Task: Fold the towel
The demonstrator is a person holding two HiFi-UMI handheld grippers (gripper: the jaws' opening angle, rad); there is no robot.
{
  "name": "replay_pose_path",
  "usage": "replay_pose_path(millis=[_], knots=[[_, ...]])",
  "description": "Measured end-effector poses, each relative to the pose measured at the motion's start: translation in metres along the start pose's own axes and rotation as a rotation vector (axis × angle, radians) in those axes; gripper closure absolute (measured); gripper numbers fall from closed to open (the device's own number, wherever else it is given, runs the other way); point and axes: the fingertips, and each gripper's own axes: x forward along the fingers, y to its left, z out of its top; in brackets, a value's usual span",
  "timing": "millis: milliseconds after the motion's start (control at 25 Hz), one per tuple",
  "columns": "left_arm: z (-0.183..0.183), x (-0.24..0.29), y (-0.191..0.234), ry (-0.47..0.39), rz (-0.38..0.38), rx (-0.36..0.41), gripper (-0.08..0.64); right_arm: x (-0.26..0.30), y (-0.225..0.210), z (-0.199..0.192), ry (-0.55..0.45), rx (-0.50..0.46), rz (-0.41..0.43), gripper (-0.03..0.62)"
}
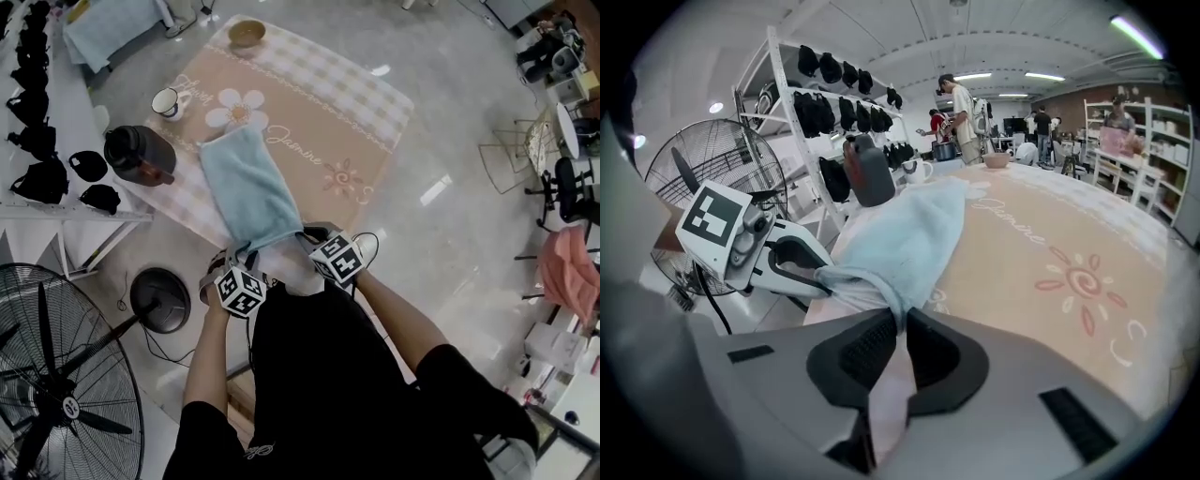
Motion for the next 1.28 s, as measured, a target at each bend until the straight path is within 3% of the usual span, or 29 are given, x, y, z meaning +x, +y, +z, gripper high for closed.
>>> replay_pose_path(millis=[200,520,720,960,1280], knots=[[-0.001,-0.006,-0.014,0.011,-0.024,-0.008,0.495,-0.007,0.004,-0.016,0.014,0.024,0.014,0.558],[0.0,-0.022,-0.058,-0.014,-0.202,-0.104,0.522,-0.036,0.017,-0.045,0.059,0.002,0.044,0.558],[0.012,-0.034,-0.068,-0.058,-0.282,-0.204,0.522,-0.05,0.016,-0.054,0.048,0.046,0.026,0.558],[0.023,-0.052,-0.042,-0.113,-0.287,-0.308,0.522,-0.062,0.017,-0.032,0.021,0.067,0.044,0.558],[0.032,-0.058,-0.015,-0.122,-0.288,-0.313,0.522,-0.061,0.01,0.001,0.03,0.035,0.067,0.565]])
